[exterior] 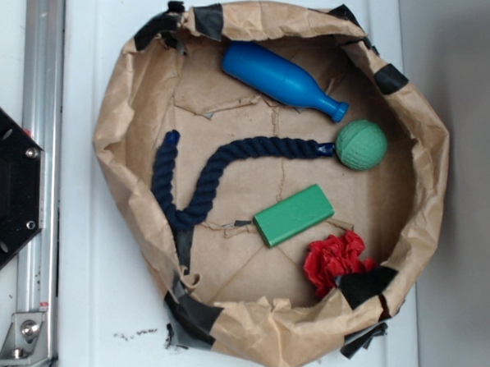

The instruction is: Grab the green block.

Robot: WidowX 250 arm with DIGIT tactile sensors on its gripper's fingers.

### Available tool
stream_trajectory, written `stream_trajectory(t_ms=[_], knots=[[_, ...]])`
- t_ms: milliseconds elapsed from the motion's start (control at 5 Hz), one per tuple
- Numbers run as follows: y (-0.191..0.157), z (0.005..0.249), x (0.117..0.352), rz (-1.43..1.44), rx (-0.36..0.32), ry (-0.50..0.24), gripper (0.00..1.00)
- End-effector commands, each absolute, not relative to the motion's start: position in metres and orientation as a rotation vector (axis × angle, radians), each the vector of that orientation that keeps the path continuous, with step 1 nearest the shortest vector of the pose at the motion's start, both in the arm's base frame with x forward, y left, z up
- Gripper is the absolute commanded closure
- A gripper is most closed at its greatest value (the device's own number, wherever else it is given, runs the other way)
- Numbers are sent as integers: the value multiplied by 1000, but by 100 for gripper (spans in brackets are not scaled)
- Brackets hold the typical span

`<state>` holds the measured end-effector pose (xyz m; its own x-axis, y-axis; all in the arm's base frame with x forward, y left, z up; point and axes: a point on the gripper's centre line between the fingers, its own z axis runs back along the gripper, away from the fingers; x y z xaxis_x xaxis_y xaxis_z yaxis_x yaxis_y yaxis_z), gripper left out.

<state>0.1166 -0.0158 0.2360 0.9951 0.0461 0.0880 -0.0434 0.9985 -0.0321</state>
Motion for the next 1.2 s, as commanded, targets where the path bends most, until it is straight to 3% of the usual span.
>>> stream_trajectory(t_ms=[0, 200, 400, 600, 800, 1000], knots=[[-16, 236, 117, 45, -30, -89, 0], [3, 198, 155, 115, -8, -125, 0], [11, 171, 191, 155, -50, -228, 0], [11, 149, 227, 313, -113, -229, 0], [0, 124, 252, 436, -98, -248, 0], [-15, 93, 276, 445, -90, -217, 0]])
